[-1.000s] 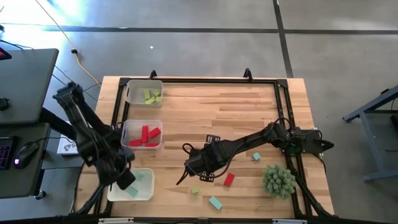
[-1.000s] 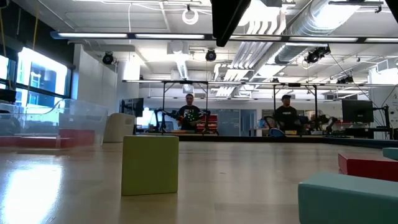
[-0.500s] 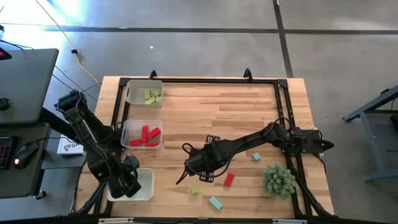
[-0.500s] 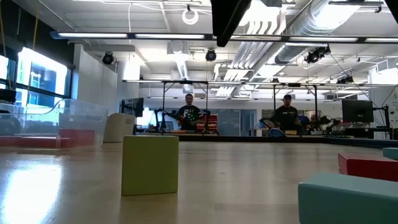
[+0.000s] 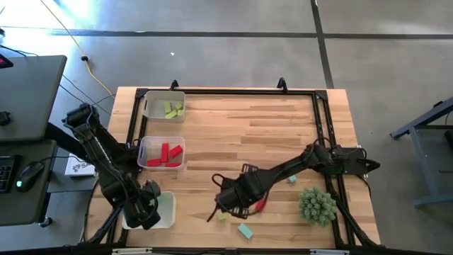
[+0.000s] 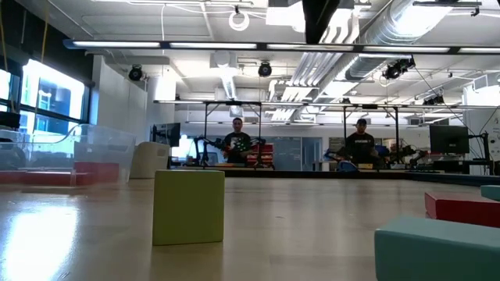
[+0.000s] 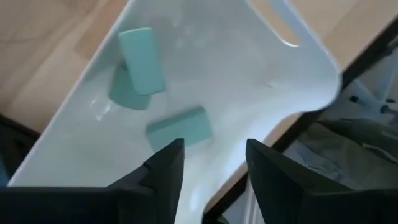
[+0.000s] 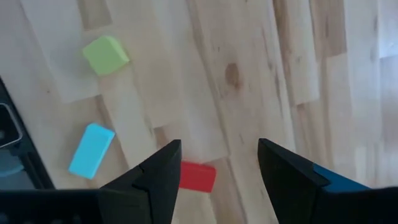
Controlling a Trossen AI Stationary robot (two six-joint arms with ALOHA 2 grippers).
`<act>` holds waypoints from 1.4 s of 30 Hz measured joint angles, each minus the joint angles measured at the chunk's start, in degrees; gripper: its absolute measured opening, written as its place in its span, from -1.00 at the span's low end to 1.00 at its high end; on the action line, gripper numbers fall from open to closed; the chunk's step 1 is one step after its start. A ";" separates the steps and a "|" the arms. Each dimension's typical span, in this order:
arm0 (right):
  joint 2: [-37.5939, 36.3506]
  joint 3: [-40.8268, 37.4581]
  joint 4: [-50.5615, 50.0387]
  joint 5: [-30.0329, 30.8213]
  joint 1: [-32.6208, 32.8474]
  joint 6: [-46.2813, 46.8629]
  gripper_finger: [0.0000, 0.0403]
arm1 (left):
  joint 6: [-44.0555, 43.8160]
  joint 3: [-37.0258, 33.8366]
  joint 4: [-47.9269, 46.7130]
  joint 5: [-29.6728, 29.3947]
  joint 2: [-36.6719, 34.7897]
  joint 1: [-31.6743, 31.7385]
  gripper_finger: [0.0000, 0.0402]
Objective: Sort & place blocks by color
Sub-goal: Put the red block into the transparent bin
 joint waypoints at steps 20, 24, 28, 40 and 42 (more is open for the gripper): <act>0.00 0.00 0.49 0.46 3.46 5.56 -0.01 | 5.00 -0.13 -4.22 -2.04 -0.86 7.83 -0.27; 0.00 0.00 0.41 0.67 3.47 5.18 -0.01 | 6.33 -0.17 -0.65 -1.14 0.14 7.59 -0.29; 0.00 0.00 0.26 2.30 3.44 5.05 -0.01 | 6.49 -0.17 2.72 -1.46 0.23 6.96 -0.33; 0.00 -0.01 -0.02 2.28 3.40 4.90 -0.01 | 6.24 -0.17 9.22 0.66 -0.36 6.37 -0.41; 0.00 0.00 -0.02 2.10 3.57 6.15 -0.01 | 7.02 0.07 9.10 -0.11 -0.57 6.34 -0.41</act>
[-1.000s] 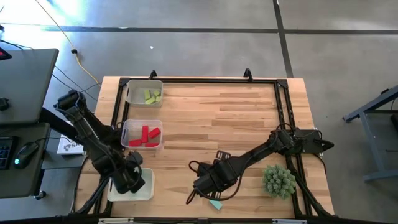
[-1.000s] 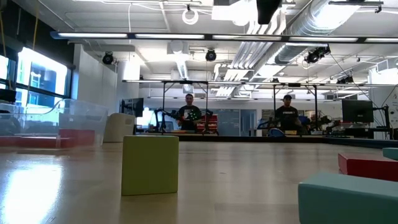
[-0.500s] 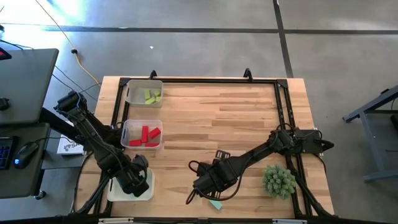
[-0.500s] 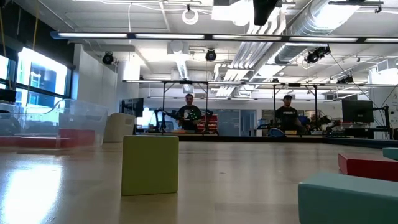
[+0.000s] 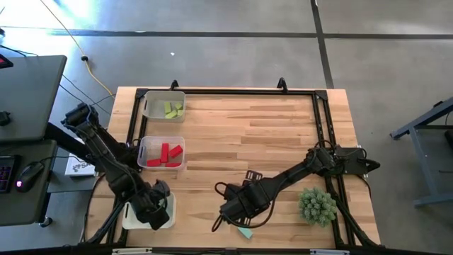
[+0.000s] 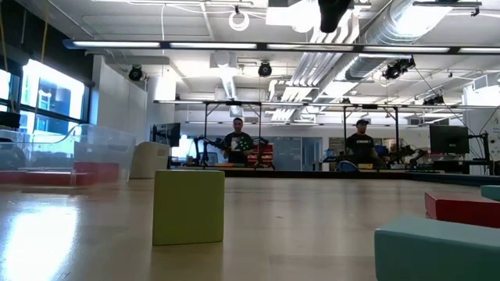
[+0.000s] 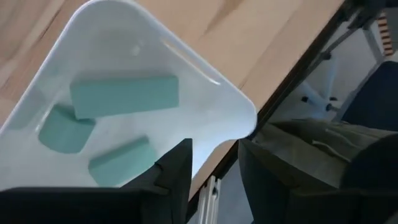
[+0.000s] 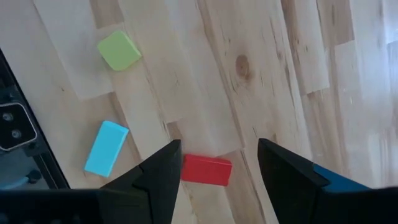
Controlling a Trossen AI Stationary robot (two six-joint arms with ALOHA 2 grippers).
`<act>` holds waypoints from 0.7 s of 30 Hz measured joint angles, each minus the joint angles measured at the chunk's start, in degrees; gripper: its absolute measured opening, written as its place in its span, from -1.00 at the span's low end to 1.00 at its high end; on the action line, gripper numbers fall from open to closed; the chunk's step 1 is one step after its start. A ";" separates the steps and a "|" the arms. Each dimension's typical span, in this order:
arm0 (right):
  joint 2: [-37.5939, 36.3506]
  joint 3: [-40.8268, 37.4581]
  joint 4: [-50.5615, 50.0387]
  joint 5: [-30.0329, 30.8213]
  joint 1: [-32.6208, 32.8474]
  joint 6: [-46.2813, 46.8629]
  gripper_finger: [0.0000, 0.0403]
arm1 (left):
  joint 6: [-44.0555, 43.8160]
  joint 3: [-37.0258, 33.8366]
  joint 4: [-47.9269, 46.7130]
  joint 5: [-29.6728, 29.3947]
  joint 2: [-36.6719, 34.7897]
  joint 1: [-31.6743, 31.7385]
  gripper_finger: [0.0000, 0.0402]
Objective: Sort & place blocks by color
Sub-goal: Put the red block into the transparent bin
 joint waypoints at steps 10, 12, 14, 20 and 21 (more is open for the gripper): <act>0.00 -0.07 -0.19 0.49 2.66 6.13 -0.01 | 12.58 6.31 0.05 -9.76 -0.73 1.62 -0.41; 0.00 -0.07 -0.50 1.23 3.15 8.52 -0.01 | 16.75 7.63 0.03 -11.62 -0.73 2.85 -0.41; 0.09 -0.07 -0.76 1.33 3.48 11.64 -0.01 | 20.88 8.74 0.03 -13.67 -0.74 4.41 -0.41; 0.17 -0.09 -0.72 1.35 3.97 23.27 -0.01 | 33.83 12.10 -0.41 -19.78 -1.48 9.39 -0.41; 0.20 -0.09 -0.72 1.36 3.97 25.54 -0.01 | 35.97 12.67 -0.38 -20.45 -1.99 10.11 -0.41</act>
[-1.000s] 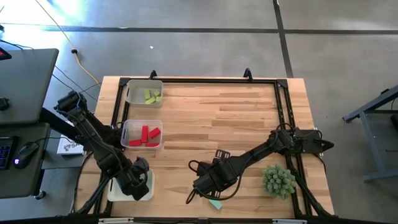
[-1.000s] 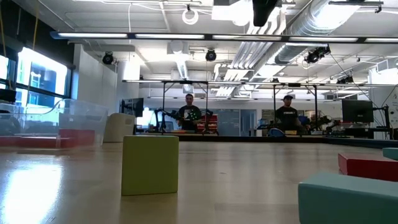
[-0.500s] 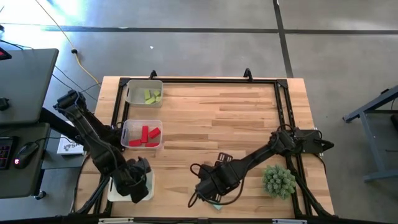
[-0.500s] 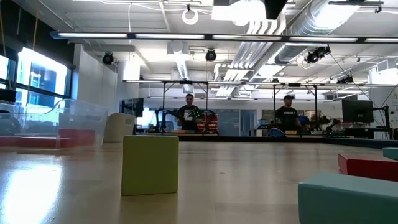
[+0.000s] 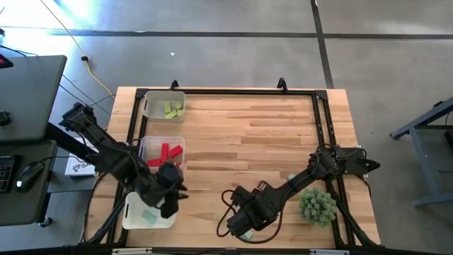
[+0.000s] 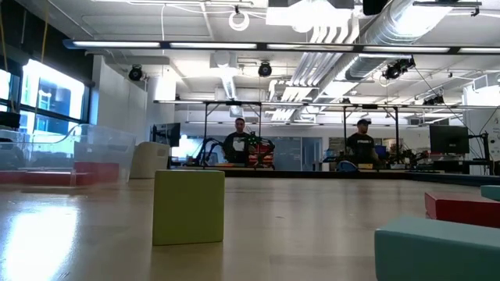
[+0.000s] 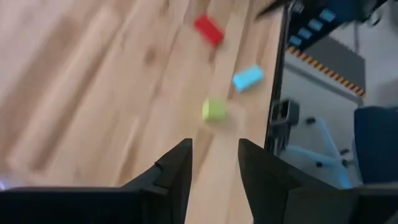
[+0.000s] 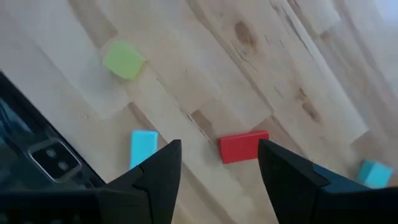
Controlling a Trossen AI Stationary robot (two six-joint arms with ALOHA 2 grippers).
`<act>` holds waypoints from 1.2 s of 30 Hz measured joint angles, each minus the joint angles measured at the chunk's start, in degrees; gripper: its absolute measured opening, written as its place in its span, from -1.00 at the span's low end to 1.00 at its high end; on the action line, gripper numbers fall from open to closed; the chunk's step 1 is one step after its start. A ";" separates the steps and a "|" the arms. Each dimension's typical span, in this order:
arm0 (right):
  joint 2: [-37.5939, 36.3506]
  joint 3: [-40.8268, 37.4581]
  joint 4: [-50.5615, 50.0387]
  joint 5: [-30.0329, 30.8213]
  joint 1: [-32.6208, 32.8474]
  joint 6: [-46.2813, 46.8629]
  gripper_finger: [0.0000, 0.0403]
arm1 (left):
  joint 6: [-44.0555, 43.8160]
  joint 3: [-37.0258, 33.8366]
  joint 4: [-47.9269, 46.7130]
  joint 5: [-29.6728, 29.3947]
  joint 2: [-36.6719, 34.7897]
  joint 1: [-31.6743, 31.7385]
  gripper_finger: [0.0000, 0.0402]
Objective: Sort & place blocks by color
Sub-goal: Put the red block into the transparent bin
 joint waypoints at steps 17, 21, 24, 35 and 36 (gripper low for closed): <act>2.38 0.00 0.02 2.47 0.37 37.80 0.05 | 20.32 0.98 -0.68 -2.42 -12.08 9.46 -0.41; 4.14 0.00 0.04 -0.11 0.36 40.69 0.09 | 22.18 0.98 -2.12 -2.41 -13.29 10.52 -0.41; 5.09 0.00 0.04 -0.13 0.37 44.89 0.10 | 23.34 0.98 -3.83 -2.37 -13.74 11.12 -0.41; 8.87 0.00 0.02 -1.03 2.15 58.85 0.10 | 26.34 0.98 -5.01 1.21 -13.78 12.73 -0.41; 9.26 0.00 0.02 -1.42 2.21 58.85 0.10 | 26.76 0.98 -5.03 1.58 -13.78 12.83 -0.41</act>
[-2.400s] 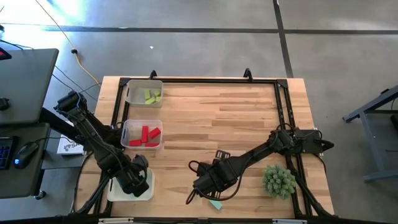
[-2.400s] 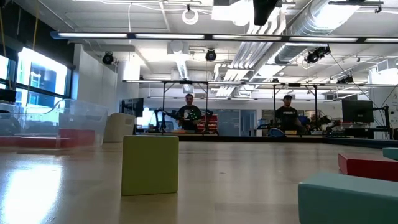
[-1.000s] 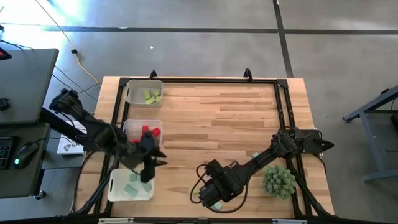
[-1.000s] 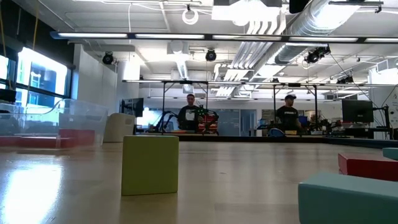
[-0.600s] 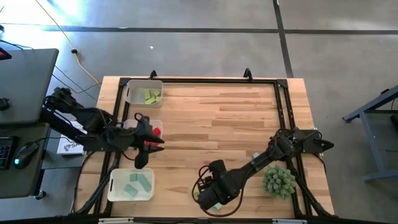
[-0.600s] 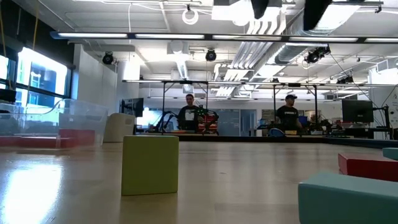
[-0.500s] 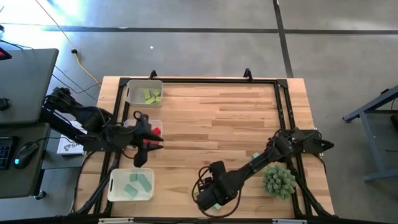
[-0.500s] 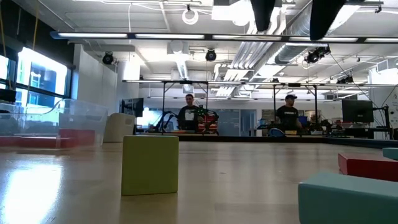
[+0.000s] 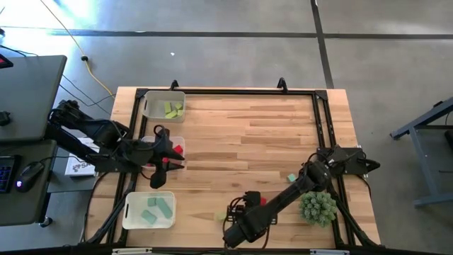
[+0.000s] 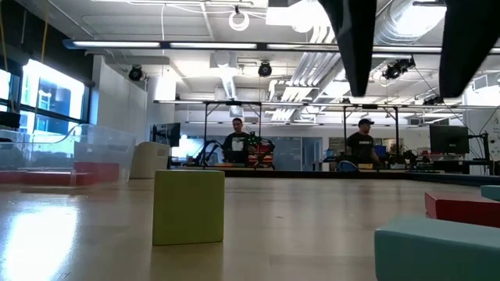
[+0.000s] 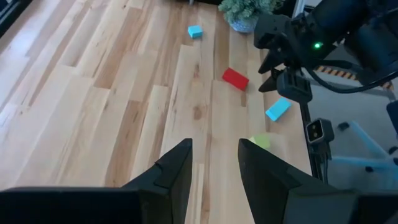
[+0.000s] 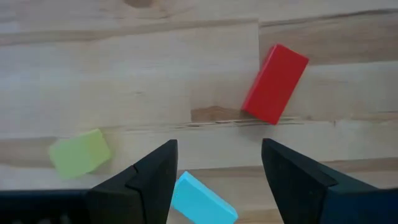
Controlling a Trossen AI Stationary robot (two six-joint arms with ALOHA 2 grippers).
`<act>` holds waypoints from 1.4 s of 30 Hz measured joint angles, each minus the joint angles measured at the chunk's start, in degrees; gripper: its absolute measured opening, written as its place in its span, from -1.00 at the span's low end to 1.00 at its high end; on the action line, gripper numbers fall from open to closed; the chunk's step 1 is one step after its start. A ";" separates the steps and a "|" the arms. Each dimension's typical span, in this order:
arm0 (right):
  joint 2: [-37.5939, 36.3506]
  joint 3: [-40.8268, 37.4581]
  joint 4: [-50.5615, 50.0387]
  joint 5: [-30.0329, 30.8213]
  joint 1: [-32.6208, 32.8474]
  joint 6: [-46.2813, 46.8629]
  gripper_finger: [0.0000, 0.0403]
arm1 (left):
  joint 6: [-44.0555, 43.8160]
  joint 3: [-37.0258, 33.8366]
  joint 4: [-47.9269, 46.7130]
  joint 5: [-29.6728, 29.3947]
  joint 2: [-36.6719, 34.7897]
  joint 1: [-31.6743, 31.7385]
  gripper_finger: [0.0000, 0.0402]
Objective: Sort & place blocks by color
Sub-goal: Put the red block into the transparent bin
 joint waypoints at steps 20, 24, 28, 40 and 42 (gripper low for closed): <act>-8.39 -17.55 0.04 -4.89 -1.14 0.05 0.10 | 0.86 0.00 0.06 1.16 0.02 0.49 -0.41; -11.81 -22.88 1.64 -4.96 -1.68 0.99 0.10 | 0.86 0.00 0.08 1.15 0.02 0.49 -0.41; -14.57 -27.38 4.05 -4.48 -2.26 1.09 0.10 | 0.86 -0.02 0.08 1.15 0.04 0.49 -0.41; -21.21 -38.01 15.74 -4.94 -2.51 1.49 0.10 | 0.79 -0.02 0.10 2.74 0.04 0.47 -0.41; -21.21 -39.43 20.04 -4.93 -2.51 1.47 0.10 | 0.76 -0.02 0.08 2.75 0.04 0.47 -0.41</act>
